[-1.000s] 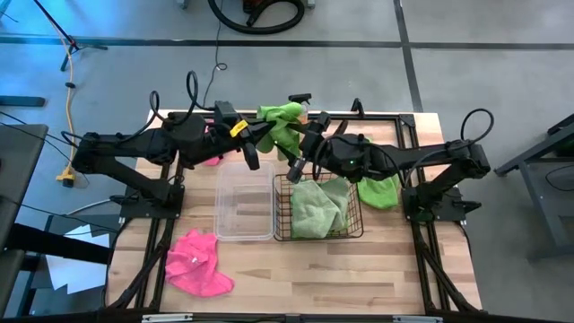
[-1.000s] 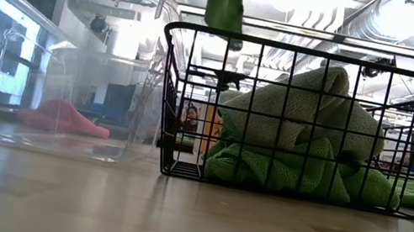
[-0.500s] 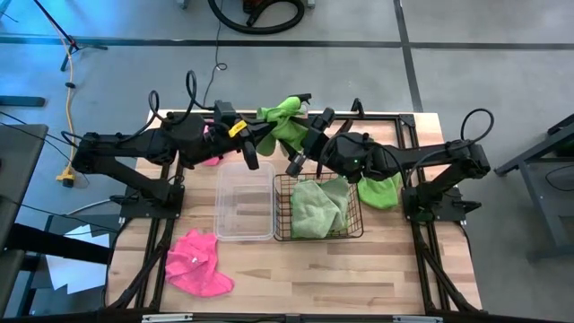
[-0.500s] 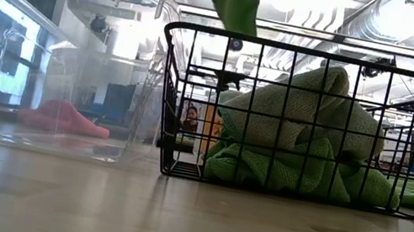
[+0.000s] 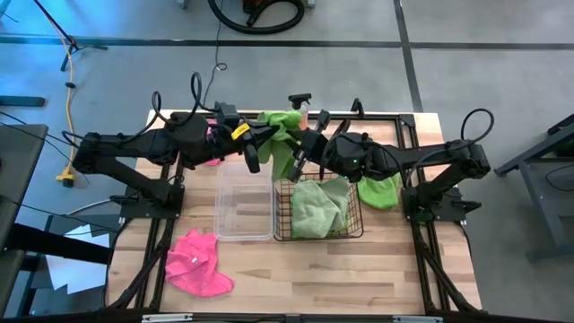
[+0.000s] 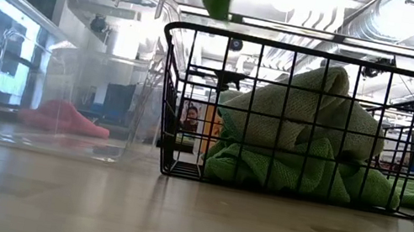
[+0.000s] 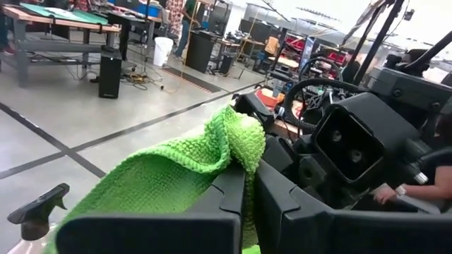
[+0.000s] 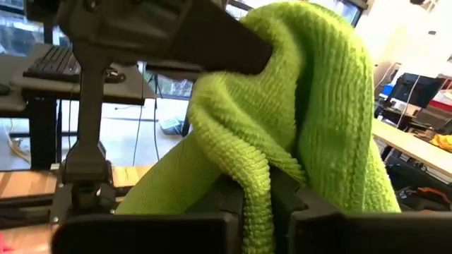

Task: Sort microfiber towel by color & place in baskets
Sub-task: Put the green towel into the wire basket

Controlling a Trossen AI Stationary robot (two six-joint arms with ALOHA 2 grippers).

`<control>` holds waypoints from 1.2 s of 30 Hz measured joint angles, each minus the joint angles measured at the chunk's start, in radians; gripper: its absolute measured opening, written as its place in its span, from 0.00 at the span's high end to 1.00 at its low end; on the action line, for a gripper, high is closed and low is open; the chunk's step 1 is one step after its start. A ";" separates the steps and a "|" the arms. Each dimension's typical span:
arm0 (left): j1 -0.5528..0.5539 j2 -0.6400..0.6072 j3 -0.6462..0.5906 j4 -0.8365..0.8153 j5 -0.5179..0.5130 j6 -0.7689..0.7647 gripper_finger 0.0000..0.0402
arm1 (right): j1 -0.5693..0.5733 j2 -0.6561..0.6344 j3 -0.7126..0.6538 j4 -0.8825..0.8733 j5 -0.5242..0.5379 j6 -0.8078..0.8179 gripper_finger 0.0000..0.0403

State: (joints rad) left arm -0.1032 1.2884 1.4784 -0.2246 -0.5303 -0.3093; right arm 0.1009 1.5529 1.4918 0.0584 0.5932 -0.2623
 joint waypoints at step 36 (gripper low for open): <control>-0.005 -0.262 -0.236 -0.187 0.031 0.075 0.50 | 0.083 -0.338 0.000 -0.992 -0.022 0.447 1.00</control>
State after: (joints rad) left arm -0.1079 1.0262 1.2420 -0.4120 -0.4993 -0.2347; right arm 0.1834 1.2151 1.4914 -0.9337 0.5716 0.1843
